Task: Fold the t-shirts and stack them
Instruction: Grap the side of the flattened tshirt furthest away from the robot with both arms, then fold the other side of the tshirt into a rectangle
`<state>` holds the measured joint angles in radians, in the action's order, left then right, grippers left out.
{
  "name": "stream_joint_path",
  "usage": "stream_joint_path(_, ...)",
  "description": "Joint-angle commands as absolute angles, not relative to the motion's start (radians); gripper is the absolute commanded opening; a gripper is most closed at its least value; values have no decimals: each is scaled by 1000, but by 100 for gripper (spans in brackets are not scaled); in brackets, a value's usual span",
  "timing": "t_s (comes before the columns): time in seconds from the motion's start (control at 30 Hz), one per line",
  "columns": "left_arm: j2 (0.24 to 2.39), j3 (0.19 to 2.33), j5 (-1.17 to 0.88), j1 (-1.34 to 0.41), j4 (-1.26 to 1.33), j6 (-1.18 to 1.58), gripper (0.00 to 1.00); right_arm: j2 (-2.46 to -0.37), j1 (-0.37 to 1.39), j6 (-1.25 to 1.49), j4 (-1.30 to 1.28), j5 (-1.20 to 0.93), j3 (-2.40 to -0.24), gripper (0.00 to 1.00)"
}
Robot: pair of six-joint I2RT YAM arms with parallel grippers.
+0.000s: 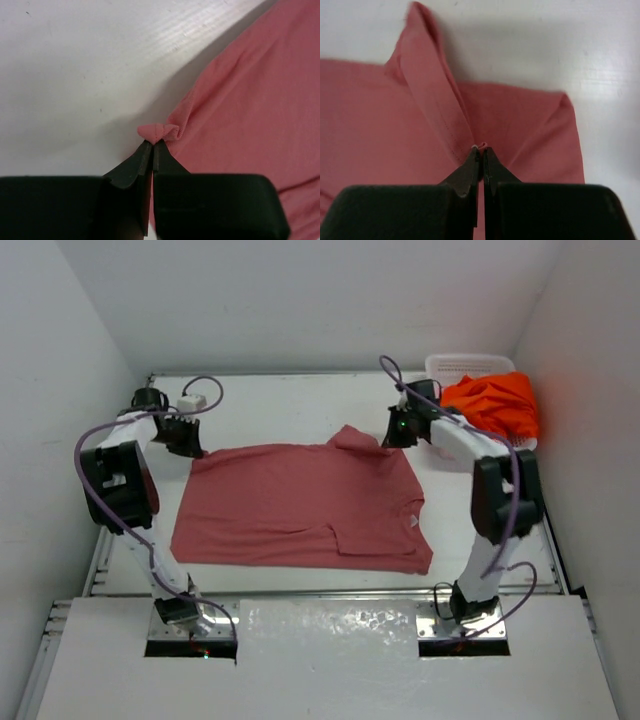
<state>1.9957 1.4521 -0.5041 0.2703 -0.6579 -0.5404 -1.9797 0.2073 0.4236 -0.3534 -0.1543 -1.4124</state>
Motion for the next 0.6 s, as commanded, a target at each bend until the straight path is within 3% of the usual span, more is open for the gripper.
stream_joint_path(0.0,1861,1395,-499,279,-715,-791,0,-1743,198,411,-316,-172,-1252,0)
stream_joint_path(0.2,1790,1315,-480,356,-772,-877,0,-1447,192,407,-366,-115,-952,0)
stream_joint_path(0.57,1752,1206,-414,379,-807,-1038,0,-1325,192,413,-380,-103,-746,0)
